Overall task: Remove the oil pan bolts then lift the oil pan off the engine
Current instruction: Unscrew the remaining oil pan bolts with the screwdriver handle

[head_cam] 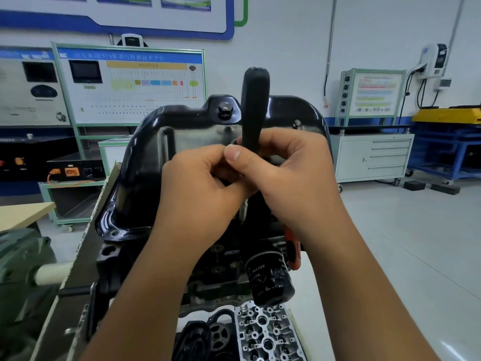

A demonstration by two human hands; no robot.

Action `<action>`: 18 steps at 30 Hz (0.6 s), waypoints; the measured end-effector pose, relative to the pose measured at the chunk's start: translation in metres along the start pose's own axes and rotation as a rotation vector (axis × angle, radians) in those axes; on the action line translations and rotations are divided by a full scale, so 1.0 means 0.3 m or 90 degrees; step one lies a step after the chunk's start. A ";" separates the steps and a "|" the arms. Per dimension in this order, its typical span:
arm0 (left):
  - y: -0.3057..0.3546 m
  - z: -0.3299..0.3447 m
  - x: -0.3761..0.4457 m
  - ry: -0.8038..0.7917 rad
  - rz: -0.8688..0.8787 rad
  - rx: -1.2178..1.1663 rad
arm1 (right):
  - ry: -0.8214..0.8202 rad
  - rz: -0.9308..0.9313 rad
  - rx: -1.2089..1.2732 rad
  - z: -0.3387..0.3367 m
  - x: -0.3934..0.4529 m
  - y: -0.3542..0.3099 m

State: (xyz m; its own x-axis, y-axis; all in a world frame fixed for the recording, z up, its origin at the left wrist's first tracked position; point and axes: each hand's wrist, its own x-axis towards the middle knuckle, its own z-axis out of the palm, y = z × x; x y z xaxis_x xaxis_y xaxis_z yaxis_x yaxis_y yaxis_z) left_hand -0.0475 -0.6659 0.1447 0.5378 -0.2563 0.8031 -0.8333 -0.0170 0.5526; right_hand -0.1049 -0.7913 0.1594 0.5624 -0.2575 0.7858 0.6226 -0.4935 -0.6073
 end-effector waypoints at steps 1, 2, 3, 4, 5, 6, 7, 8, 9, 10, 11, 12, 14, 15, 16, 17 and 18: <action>0.001 0.000 -0.001 -0.024 -0.001 -0.011 | 0.001 0.001 0.000 -0.002 0.000 0.000; 0.001 0.001 -0.002 -0.048 -0.007 -0.029 | 0.002 0.007 0.003 -0.003 -0.001 0.000; -0.001 0.003 -0.002 -0.063 -0.013 -0.039 | 0.001 0.015 0.011 -0.005 -0.001 0.000; -0.003 0.005 -0.002 -0.064 -0.014 -0.039 | -0.002 0.021 0.020 -0.005 -0.003 0.000; -0.004 0.008 -0.002 -0.050 -0.011 -0.026 | -0.004 0.022 0.024 -0.003 -0.003 0.000; -0.006 0.013 -0.002 -0.028 -0.010 -0.014 | -0.004 0.020 0.023 -0.001 -0.003 0.001; -0.007 0.018 -0.001 -0.002 -0.012 -0.001 | 0.000 0.016 0.022 0.001 -0.003 0.001; -0.009 0.020 -0.001 0.021 -0.016 0.007 | 0.006 0.013 0.024 0.003 -0.002 0.001; -0.009 0.020 0.000 0.038 -0.017 0.016 | 0.013 0.009 0.026 0.005 -0.001 -0.001; -0.006 0.018 0.000 0.039 -0.018 0.016 | 0.018 0.005 0.022 0.005 0.000 -0.003; -0.006 0.015 0.000 0.020 -0.014 0.003 | 0.020 0.003 0.013 0.004 0.001 -0.003; -0.004 0.011 0.000 -0.015 -0.012 -0.028 | 0.019 0.003 0.005 0.003 0.002 -0.003; -0.011 0.009 0.003 -0.062 -0.021 -0.070 | 0.014 0.014 0.004 -0.003 0.004 -0.001; -0.018 0.011 0.006 -0.067 -0.027 -0.073 | 0.010 0.019 0.007 -0.005 0.005 0.001; -0.021 0.015 0.007 -0.057 -0.034 -0.069 | 0.006 0.022 0.011 -0.006 0.007 0.003; -0.020 0.021 0.008 -0.038 -0.035 -0.059 | 0.003 0.024 0.013 -0.005 0.007 0.002; -0.019 0.025 0.006 -0.017 -0.034 -0.048 | 0.005 0.023 0.015 -0.003 0.007 0.001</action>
State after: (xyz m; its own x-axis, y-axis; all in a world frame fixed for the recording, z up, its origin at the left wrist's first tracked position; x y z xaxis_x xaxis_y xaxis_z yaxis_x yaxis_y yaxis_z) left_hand -0.0427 -0.6735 0.1412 0.5765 -0.2833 0.7664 -0.7910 0.0418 0.6104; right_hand -0.1041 -0.7928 0.1612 0.5804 -0.2817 0.7641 0.6147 -0.4639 -0.6379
